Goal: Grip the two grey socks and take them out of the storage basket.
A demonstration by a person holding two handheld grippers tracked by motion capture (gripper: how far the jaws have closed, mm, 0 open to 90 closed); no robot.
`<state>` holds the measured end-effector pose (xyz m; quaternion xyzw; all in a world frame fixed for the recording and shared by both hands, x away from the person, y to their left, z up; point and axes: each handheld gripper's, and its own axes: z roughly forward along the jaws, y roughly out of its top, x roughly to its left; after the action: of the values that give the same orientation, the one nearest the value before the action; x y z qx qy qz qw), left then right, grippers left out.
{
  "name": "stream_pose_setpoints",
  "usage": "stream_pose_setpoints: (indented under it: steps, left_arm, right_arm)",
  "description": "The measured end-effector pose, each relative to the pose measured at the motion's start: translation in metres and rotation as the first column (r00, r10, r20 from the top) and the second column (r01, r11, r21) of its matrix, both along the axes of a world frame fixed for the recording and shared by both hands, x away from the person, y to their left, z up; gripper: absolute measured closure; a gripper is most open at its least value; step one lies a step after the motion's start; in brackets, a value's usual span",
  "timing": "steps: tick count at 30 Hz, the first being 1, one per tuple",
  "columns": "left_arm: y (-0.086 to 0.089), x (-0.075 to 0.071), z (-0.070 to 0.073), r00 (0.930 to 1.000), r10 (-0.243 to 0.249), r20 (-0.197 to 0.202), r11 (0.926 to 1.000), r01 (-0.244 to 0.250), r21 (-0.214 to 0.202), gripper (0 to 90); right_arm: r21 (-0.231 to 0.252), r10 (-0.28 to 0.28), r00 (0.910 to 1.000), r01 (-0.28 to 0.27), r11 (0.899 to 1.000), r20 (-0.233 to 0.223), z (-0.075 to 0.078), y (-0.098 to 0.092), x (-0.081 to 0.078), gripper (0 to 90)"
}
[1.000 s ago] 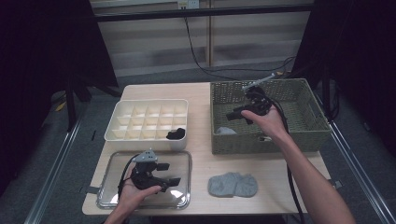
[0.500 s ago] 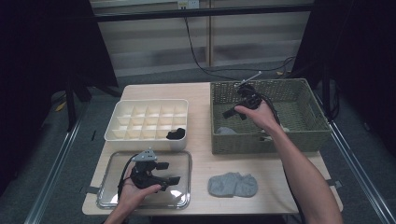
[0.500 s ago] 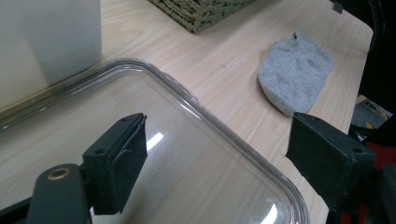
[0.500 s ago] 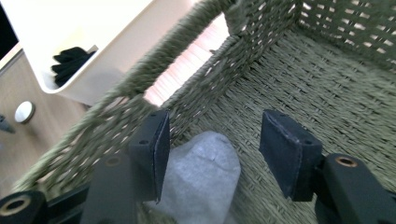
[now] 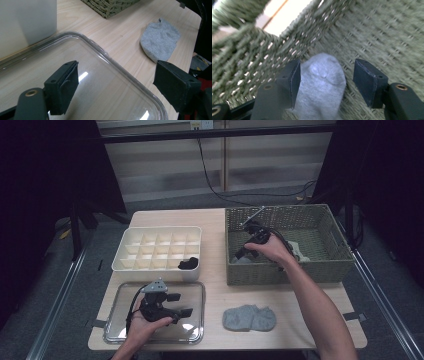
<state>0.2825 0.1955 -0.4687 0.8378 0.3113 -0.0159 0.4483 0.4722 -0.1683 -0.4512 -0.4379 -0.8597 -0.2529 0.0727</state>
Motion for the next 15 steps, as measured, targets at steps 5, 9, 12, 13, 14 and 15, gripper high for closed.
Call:
stream_pose_setpoints:
  steps: [5, 9, 12, 13, 14, 15]
  left_arm:
    - [-0.001, 0.001, -0.001, 0.9999, -0.010, -0.002, 0.9999, 0.010, 0.006, 19.6]
    - [-0.002, 0.001, -0.002, 0.9999, -0.011, -0.002, 0.9999, 0.011, 0.003, 19.6]
    - [-0.002, 0.001, -0.002, 0.9999, -0.011, -0.003, 0.9999, 0.012, 0.006, 19.6]
    - [-0.002, 0.001, -0.002, 0.9999, -0.012, -0.003, 0.9999, 0.012, 0.003, 19.5]
    - [-0.002, 0.001, -0.002, 0.9999, -0.012, -0.003, 0.9999, 0.012, 0.003, 19.6]
    - [-0.002, 0.001, -0.002, 0.9999, -0.012, -0.003, 0.9999, 0.012, 0.003, 19.5]
  right_arm:
    - [-0.048, 0.010, 0.9989, -0.012, 0.999, -0.045, -0.007, 0.003, 0.002, 40.7]
    - [-0.059, 0.018, 0.9976, -0.022, 0.998, -0.067, -0.011, 0.005, 0.002, 45.5]
    - [-0.083, 0.028, 0.9953, -0.036, 0.996, -0.093, -0.014, 0.006, 0.002, 49.9]
    - [-0.087, 0.034, 0.9943, -0.042, 0.995, -0.101, -0.014, 0.007, 0.002, 51.8]
    - [-0.096, 0.031, 0.9939, -0.042, 0.994, -0.105, -0.015, 0.007, 0.002, 56.1]
    - [-0.108, 0.032, 0.9943, -0.043, 0.993, -0.102, -0.016, 0.008, 0.002, 59.3]
